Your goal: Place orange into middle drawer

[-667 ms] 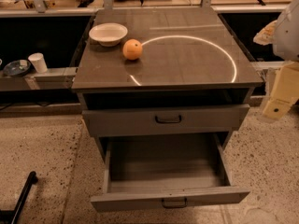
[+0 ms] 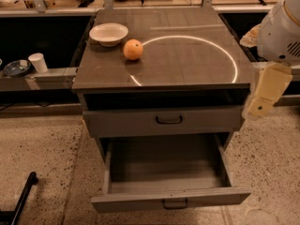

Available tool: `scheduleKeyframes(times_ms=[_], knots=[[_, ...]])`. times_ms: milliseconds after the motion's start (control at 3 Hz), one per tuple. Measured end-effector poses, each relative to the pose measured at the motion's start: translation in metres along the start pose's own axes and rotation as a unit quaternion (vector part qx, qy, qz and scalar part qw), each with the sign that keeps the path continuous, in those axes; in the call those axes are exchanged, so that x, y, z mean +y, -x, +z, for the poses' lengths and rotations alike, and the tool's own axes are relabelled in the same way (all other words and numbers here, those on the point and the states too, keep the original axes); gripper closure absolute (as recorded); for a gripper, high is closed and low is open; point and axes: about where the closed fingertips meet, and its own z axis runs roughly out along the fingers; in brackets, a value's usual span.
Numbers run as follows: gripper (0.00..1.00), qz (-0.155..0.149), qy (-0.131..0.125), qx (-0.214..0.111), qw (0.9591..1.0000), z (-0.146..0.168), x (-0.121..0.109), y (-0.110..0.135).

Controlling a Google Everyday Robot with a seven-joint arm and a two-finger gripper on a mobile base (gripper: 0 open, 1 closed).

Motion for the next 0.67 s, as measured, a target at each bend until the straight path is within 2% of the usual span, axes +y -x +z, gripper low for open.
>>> scheduleKeyframes(times_ms=[333, 667], knots=[[0.00, -0.030, 0.012, -0.043, 0.9985, 0.044, -0.032, 0.061], [0.00, -0.048, 0.011, -0.122, 0.9913, 0.093, -0.075, 0.154]])
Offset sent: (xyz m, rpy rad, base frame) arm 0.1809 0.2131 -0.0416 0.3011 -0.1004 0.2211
